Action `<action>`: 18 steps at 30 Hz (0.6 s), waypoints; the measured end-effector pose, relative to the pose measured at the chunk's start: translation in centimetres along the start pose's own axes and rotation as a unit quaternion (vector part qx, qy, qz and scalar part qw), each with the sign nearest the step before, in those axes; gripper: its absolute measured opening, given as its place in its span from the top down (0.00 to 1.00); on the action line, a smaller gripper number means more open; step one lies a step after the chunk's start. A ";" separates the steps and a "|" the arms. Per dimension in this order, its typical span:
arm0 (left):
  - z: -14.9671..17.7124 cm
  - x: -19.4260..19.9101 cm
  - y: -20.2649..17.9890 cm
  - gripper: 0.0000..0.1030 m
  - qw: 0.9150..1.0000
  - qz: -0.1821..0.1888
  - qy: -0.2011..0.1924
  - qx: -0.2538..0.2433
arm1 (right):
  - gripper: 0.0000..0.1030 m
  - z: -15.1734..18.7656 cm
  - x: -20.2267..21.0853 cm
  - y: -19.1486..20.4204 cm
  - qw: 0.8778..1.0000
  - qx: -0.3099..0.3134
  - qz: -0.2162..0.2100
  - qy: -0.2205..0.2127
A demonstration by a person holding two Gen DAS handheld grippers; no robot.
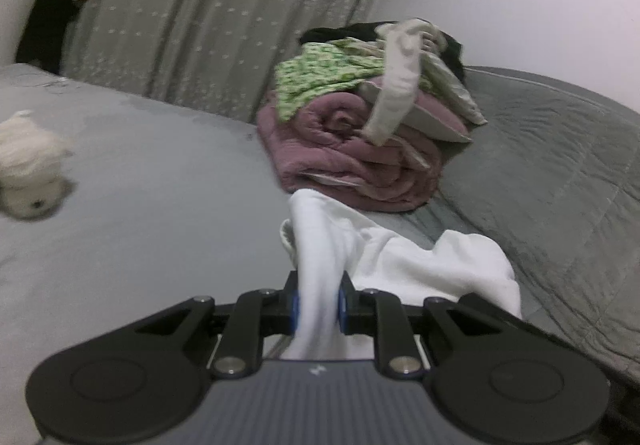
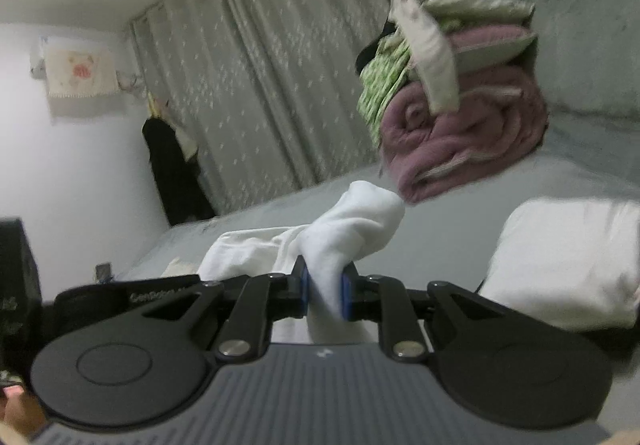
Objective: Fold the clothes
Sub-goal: 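Lift the folded white garment with both grippers toward the clothes stack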
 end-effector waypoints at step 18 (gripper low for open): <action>2.7 -12.1 -15.8 0.83 0.988 0.143 0.016 -0.048 | 0.81 -4.8 3.1 -16.3 0.987 -0.102 0.047 -0.112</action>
Point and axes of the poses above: each gripper's, at about its wrist camera, not at the fingertips, and x roughly against the way its jaws point, y to its left, z to its underside, the point moved 10 cm from there along -x, roughly the way its jaws point, and after that the axes turned 4 degrees about -y, right-handed, at the moved point
